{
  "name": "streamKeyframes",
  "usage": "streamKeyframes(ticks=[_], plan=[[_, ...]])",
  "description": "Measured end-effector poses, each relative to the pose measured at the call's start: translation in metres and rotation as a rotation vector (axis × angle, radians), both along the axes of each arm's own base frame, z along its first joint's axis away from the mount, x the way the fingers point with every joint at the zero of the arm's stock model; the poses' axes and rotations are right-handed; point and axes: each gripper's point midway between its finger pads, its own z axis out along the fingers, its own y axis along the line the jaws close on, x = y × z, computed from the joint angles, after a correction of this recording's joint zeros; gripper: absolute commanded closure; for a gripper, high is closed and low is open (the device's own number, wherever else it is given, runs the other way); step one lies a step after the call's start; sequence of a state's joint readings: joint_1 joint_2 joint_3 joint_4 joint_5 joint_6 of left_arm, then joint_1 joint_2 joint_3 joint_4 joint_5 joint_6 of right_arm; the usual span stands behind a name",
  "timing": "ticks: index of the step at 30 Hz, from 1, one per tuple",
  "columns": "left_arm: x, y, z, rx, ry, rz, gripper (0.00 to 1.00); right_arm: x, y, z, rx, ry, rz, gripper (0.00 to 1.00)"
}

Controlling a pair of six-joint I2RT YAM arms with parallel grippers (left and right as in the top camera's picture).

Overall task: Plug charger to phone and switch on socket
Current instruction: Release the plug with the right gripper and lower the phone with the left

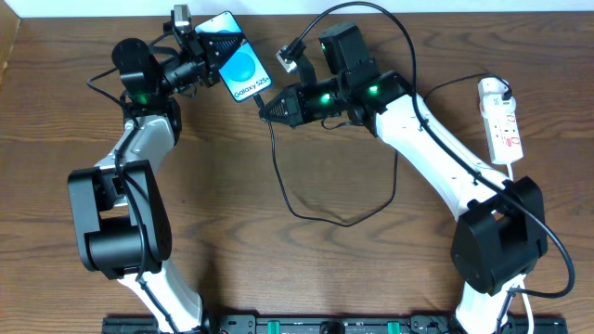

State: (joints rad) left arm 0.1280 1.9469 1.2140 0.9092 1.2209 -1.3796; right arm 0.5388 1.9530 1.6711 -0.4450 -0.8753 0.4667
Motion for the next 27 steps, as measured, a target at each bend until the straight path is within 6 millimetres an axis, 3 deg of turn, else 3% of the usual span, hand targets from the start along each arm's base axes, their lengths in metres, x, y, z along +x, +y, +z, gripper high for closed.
streamKeyframes(ticks=[10,15,21,27], plan=[[0.000,0.000,0.000,0.000,0.000,-0.002,0.93,0.000,0.001,0.000,0.008,0.015,-0.003,0.98],[-0.006,-0.008,-0.001,0.005,-0.002,-0.045,0.93,-0.004,-0.004,-0.008,-0.026,0.044,-0.003,0.79],[-0.014,-0.024,-0.005,0.020,-0.003,-0.101,0.93,0.001,-0.032,-0.019,-0.069,0.095,-0.024,0.55],[-0.019,-0.026,-0.034,0.038,0.117,-0.133,0.93,0.031,-0.080,-0.025,-0.083,0.114,-0.116,0.47]])
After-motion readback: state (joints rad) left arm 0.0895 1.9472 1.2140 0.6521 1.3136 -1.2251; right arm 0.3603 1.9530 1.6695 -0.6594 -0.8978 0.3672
